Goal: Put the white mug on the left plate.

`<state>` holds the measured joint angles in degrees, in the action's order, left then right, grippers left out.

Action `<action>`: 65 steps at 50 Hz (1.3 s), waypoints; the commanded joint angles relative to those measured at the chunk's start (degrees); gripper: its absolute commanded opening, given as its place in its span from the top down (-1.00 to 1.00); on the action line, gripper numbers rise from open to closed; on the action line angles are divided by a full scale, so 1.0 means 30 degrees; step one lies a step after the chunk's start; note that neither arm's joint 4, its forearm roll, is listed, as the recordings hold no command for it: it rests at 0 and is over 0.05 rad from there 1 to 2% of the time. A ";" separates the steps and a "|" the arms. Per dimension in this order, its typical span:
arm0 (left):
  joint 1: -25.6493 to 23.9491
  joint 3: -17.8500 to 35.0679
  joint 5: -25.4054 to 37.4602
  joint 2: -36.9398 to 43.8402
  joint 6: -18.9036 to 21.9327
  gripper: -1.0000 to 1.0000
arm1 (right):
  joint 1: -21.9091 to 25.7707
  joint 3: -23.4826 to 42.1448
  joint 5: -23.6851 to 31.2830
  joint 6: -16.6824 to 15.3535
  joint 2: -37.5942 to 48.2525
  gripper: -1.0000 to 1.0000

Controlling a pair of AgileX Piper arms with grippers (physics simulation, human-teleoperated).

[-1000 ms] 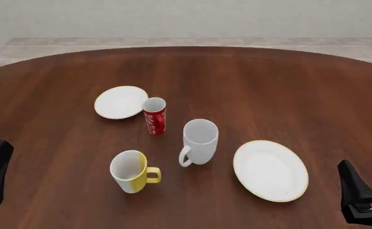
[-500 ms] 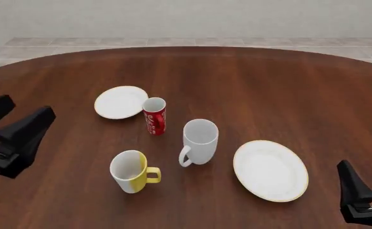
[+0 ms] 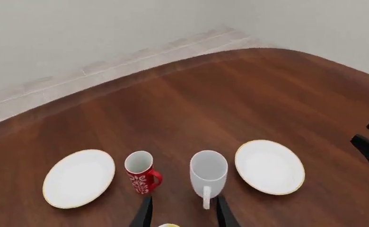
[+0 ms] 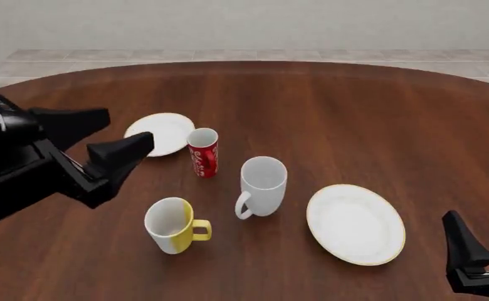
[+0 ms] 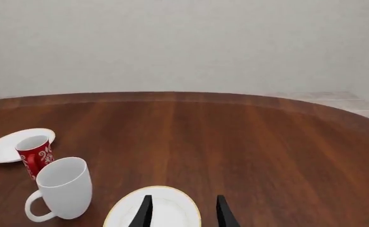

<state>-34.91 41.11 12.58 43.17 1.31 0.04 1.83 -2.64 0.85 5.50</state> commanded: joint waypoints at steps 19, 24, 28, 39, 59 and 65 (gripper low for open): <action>-0.3016 0.2546 0.1090 0.4669 0.3153 -1.00 | -0.0136 0.0073 0.0355 -0.0181 -0.0414 -1.00; -0.2950 0.2970 0.1415 0.4772 0.3605 -1.00 | -0.0195 0.0030 0.0471 -0.0132 -0.0619 -1.00; -0.2941 0.3458 0.1739 0.5202 0.3562 -1.00 | -0.0164 0.0057 0.0486 -0.0120 -0.0579 -1.00; -0.2212 0.3743 0.1216 0.6465 0.2962 -1.00 | -0.0166 -0.0008 0.0185 -0.0096 -0.0314 -1.00; -0.2247 0.3896 0.0126 0.9073 0.2226 -1.00 | -0.0213 -0.0146 -0.0367 -0.0079 0.0107 -1.00; -0.2250 0.4193 0.0053 0.9259 0.2437 -1.00 | -0.0257 -0.0151 -0.0579 -0.0072 0.0329 -1.00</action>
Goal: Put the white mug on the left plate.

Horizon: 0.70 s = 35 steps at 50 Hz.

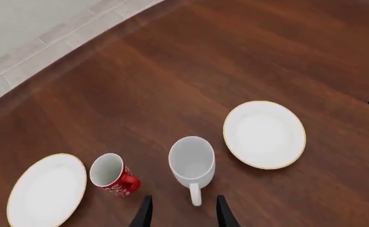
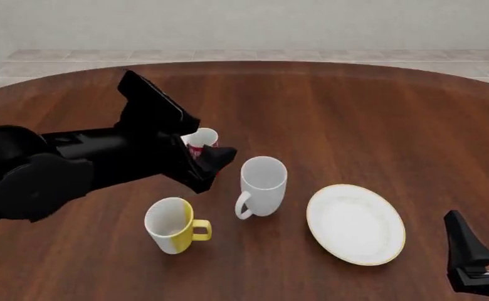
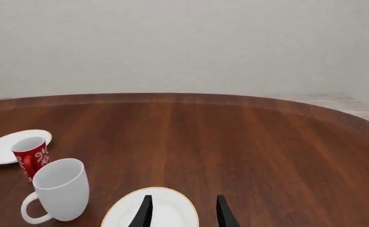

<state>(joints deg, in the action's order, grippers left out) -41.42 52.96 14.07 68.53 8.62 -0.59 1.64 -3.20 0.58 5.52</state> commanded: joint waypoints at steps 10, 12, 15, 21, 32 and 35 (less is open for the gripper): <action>-0.0062 0.0434 -0.0918 0.1861 0.0040 -1.00 | -0.0033 -0.0104 -0.0723 0.0045 0.0673 -1.00; -0.0098 0.0424 -0.1056 0.2103 0.0002 -1.00 | -0.0049 -0.0090 -0.0754 0.0052 0.0709 -1.00; -0.0269 0.0416 -0.1200 0.2400 0.0054 -1.00 | -0.0059 -0.0079 -0.0716 0.0070 0.0664 -1.00; -0.0458 0.0629 -0.1190 0.2691 0.0149 -1.00 | -0.0087 -0.0156 -0.0716 0.0074 0.0568 -1.00; -0.1037 0.0607 -0.0928 0.3510 -0.0224 -1.00 | -0.0092 0.0051 -0.0402 0.0085 0.0445 -1.00; -0.1078 0.0405 -0.1145 0.3605 -0.0040 -1.00 | -0.0094 0.0025 -0.0454 0.0080 0.0462 -1.00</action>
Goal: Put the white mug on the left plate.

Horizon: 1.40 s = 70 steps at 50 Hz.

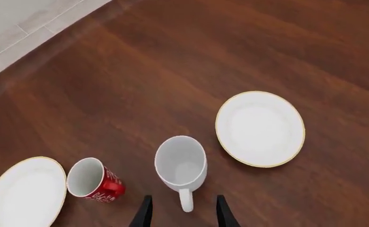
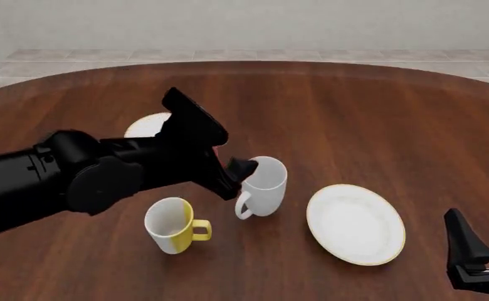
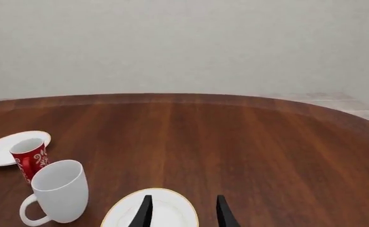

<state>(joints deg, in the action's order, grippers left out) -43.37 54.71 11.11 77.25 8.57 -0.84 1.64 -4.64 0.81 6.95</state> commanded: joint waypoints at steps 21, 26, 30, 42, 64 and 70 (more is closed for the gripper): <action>-0.0882 -0.0328 0.0029 0.1340 -0.0124 -1.00 | -0.0027 0.0029 -0.0003 0.0057 -0.0005 -1.00; -0.0749 -0.0338 0.0011 0.1631 0.0024 -1.00 | -0.0019 -0.0026 -0.0059 0.0057 -0.0004 -1.00; -0.0999 -0.0300 0.0108 0.1768 -0.0065 -1.00 | -0.0015 -0.0065 -0.0176 0.0065 0.0072 -1.00; -0.0816 -0.0425 -0.0257 0.2598 -0.0092 -1.00 | -0.0035 -0.0065 -0.0216 0.0095 0.0104 -1.00; -0.0642 -0.0498 -0.0789 0.3323 -0.0118 -1.00 | -0.0079 -0.0243 -0.0598 0.0157 0.0334 -1.00; -0.0643 -0.0506 -0.0904 0.3265 -0.0171 -1.00 | -0.0106 -0.0282 -0.0742 0.0186 0.0427 -1.00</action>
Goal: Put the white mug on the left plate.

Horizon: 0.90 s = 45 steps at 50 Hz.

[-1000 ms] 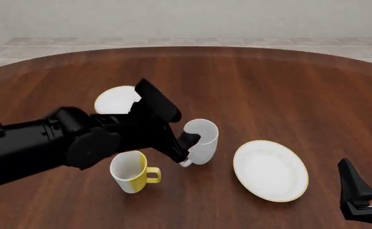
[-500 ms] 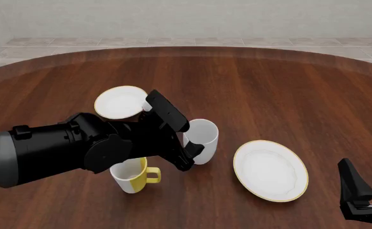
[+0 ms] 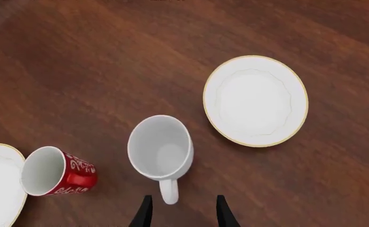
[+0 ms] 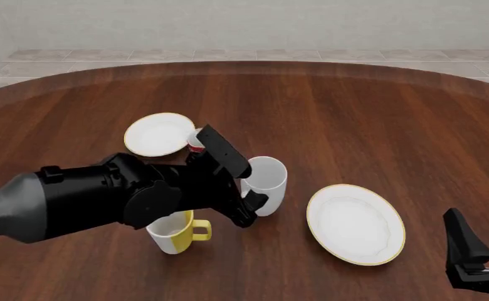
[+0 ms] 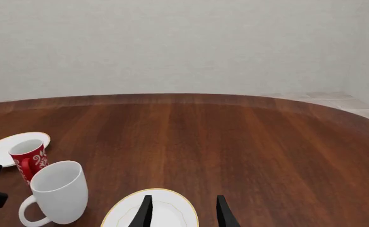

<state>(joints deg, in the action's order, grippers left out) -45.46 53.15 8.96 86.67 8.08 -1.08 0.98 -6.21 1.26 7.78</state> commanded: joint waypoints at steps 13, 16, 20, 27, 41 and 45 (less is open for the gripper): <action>0.0421 -0.0232 -0.0554 0.0440 0.0105 -1.00 | -0.0020 -0.0072 -0.0207 0.0016 0.0133 -1.00; 0.0422 -0.0268 -0.0664 0.0505 0.0070 -1.00 | -0.0029 -0.0087 -0.0200 0.0014 0.0102 -1.00; 0.0388 -0.0346 -0.0803 0.0626 0.0058 -1.00 | -0.0032 -0.0054 -0.0153 0.0003 0.0090 -1.00; 0.0546 -0.0379 -0.0958 0.0831 0.0021 -1.00 | -0.0010 0.0041 -0.0088 -0.0039 0.0148 -1.00; 0.0690 -0.0185 -0.1093 0.1230 0.0104 -1.00 | -0.0005 0.0110 0.0053 -0.0067 0.0093 -1.00; 0.0750 -0.0166 -0.1139 0.1291 0.0092 -1.00 | -0.0001 0.0066 -0.0024 -0.0075 0.0144 -1.00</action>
<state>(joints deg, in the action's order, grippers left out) -43.55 52.43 5.89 89.90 8.31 -1.10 1.20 -6.28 1.09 8.16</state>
